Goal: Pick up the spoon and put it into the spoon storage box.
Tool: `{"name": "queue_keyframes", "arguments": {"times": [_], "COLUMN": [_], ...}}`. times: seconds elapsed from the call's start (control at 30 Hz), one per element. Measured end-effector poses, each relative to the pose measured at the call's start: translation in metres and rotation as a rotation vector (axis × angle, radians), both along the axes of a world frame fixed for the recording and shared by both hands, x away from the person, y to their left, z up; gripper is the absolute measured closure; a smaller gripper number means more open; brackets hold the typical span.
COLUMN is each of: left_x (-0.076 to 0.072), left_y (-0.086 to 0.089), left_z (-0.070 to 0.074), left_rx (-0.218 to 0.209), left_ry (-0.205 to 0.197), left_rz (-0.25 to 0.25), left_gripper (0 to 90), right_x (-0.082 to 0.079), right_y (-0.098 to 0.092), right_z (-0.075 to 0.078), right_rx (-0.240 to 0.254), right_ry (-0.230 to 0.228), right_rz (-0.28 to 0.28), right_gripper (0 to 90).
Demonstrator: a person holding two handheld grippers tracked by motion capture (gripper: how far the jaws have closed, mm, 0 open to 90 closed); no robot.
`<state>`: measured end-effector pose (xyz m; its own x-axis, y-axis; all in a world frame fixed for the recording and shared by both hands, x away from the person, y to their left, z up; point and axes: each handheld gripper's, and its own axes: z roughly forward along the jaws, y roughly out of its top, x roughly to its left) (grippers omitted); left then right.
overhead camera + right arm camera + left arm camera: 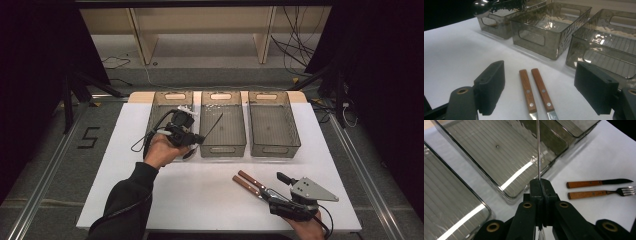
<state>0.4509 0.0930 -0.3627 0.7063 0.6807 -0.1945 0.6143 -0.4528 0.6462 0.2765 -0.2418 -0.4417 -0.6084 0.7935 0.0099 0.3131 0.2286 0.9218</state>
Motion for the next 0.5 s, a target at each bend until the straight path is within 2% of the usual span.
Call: {"name": "queue_keyframes", "arguments": {"times": [0.5], "left_x": [0.028], "left_y": [-0.011], "left_z": [0.013], "left_rx": [-0.069], "left_ry": [-0.032], "left_rz": [0.017], "left_gripper": [89.2], "right_x": [0.000], "right_y": [0.000], "right_z": [0.000], "right_rx": [0.001], "right_ry": [0.000], "right_rz": [0.003], "right_gripper": [25.2]}}
